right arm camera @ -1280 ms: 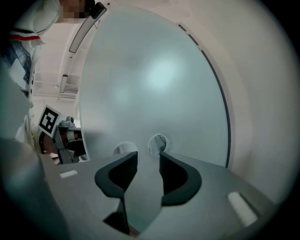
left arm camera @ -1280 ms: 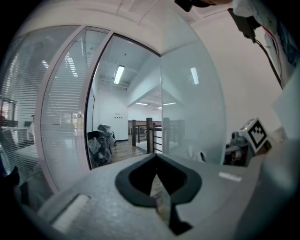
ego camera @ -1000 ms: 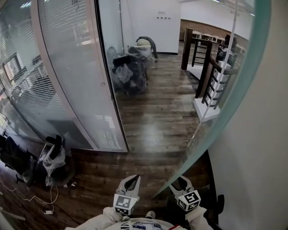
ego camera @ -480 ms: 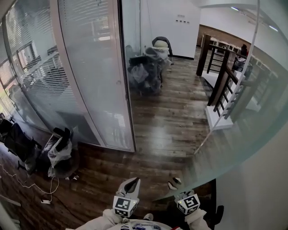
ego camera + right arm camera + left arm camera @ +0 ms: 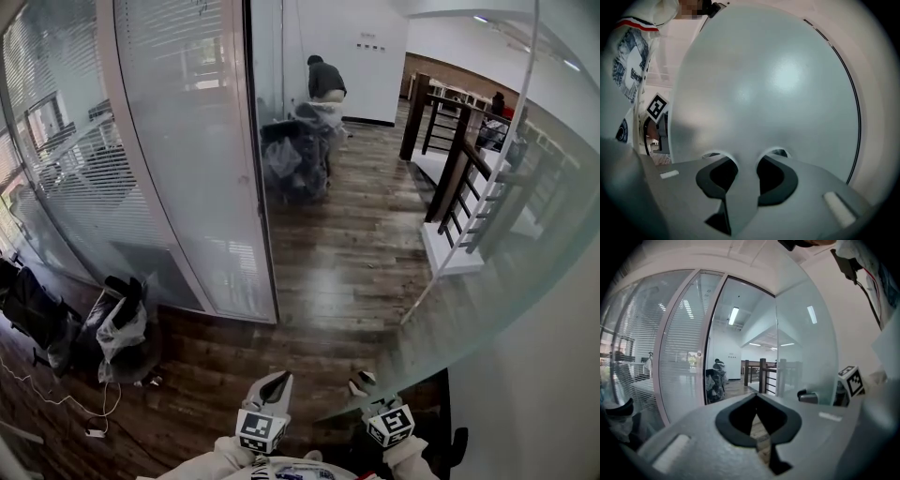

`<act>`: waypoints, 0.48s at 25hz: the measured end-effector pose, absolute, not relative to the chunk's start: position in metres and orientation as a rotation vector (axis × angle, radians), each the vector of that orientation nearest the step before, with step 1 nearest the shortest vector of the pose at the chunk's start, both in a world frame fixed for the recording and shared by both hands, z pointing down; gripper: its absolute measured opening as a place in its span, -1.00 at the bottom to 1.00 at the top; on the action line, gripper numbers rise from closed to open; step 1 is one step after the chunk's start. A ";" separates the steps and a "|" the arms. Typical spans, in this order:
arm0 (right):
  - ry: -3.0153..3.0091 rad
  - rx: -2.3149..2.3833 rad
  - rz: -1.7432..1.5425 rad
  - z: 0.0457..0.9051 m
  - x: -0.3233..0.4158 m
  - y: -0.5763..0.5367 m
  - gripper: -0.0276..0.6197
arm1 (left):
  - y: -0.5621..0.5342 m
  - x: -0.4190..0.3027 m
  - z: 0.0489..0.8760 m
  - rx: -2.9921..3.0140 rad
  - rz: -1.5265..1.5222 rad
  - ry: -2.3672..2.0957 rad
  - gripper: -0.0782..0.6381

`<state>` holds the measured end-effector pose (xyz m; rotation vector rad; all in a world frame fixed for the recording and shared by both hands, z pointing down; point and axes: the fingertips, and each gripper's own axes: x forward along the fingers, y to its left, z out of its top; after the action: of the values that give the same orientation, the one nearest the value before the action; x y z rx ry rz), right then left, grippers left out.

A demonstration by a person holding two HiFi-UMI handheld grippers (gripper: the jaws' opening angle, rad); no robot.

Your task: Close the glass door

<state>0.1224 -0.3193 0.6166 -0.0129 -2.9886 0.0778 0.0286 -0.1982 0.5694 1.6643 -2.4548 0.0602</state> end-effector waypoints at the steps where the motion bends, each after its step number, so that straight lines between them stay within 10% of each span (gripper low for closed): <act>1: -2.989 -0.004 0.079 0.617 0.119 -0.320 -0.55 | -0.198 0.025 0.567 1.673 0.057 -2.454 -0.77; 12: -2.976 0.101 0.092 0.616 0.080 -0.319 -0.55 | -0.183 -0.018 0.566 1.699 0.045 -2.419 -0.77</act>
<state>0.0796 -0.3194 0.6160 0.1007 -2.9758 0.0923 -0.0176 -0.1831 0.5657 1.6994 -2.4189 0.0447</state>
